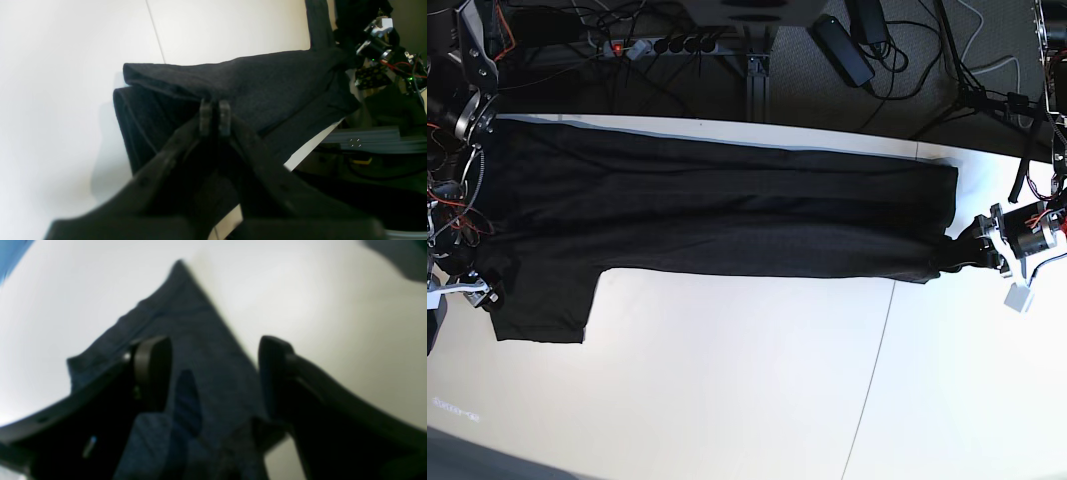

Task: Fold the T-shirt properly
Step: 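Release the right gripper and regrasp the folded shirt's sleeve corner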

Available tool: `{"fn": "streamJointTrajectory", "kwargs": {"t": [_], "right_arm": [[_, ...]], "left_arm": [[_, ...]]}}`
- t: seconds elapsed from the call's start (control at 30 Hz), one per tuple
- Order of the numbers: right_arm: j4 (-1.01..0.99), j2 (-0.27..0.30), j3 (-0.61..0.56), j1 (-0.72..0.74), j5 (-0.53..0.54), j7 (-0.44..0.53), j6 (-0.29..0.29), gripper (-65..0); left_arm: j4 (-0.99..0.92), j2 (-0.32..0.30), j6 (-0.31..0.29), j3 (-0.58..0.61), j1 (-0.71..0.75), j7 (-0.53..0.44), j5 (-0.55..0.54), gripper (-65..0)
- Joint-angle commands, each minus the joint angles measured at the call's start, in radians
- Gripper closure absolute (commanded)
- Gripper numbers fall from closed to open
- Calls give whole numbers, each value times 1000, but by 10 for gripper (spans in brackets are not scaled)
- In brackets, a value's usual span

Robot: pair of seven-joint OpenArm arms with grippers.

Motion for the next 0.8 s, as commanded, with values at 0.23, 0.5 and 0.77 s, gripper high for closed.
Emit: {"fn": "streamJointTrajectory", "kwargs": {"t": [0.23, 0.5, 0.77], "right_arm": [[26, -32, -101, 2, -32, -80, 53, -411], [27, -31, -101, 2, -40, -100, 53, -322], [117, -32, -101, -10, -37, -97, 55, 0]], "left_arm": [[16, -22, -13, -8, -17, -18, -24, 0], [16, -22, -13, -8, -17, -19, -25, 0], [16, -22, -13, -8, -17, -18, -24, 0]]}}
